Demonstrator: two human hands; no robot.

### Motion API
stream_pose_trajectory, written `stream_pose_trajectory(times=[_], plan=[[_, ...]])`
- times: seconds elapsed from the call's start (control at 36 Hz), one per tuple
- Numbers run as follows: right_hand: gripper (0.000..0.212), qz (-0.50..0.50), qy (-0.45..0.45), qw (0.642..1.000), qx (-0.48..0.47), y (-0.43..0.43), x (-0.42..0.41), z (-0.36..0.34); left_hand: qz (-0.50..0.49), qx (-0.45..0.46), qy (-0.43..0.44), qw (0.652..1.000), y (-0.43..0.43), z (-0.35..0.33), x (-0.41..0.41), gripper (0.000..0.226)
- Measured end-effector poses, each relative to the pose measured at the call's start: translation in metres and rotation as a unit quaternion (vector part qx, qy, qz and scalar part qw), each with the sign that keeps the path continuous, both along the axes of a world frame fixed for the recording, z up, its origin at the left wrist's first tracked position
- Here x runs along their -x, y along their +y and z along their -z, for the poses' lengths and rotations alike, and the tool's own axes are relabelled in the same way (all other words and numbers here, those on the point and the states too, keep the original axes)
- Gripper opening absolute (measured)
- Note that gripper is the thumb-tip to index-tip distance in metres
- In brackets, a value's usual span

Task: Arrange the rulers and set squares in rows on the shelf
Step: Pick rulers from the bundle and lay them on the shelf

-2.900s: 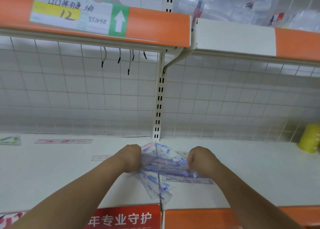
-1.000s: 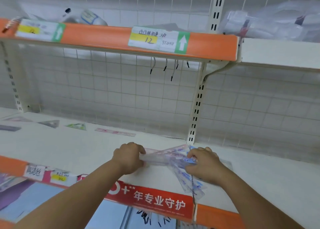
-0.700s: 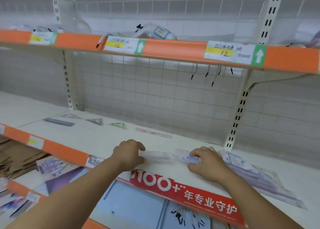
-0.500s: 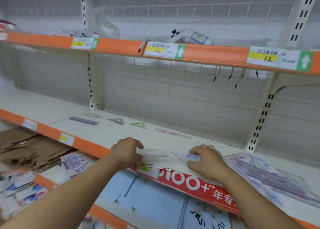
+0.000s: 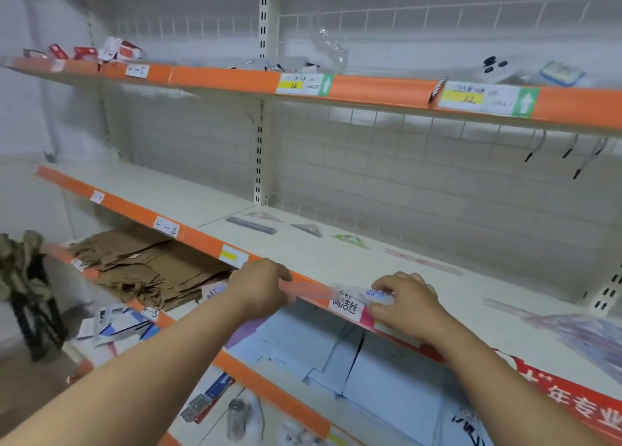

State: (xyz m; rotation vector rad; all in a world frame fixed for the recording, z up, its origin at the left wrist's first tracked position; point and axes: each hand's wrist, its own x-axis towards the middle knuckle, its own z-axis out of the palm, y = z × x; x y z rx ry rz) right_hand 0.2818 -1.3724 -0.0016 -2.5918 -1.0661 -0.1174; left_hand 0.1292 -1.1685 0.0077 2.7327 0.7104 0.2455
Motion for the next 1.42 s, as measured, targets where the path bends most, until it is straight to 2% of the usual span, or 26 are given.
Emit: stream_pose_trajectory(times=[0.31,0.61,0.83,1.14,1.42], plan=[[0.039,-0.039,0.006,0.999,0.013,0.093,-0.006,0.000,-0.031,0.026,0.011,0.999,0.076,0.003,0.005,0.043],[0.041,-0.045,0.022,0.999,-0.006,0.191,-0.054,-0.001,-0.049,-0.023,0.023,0.998,0.167,-0.005,-0.041,0.041],[0.043,-0.028,0.022,0.999,0.004,0.227,-0.076,-0.005,-0.025,-0.006,0.024,0.999,0.211,-0.004,-0.073,0.043],[0.043,0.062,0.046,0.997,0.017,0.257,-0.070,0.008,0.050,-0.001,0.041,0.998,0.274,0.013,-0.103,0.043],[0.044,0.166,0.058,0.984,0.012,0.279,-0.042,0.015,0.159,-0.021,0.061,0.985,0.323,0.014,-0.116,0.044]])
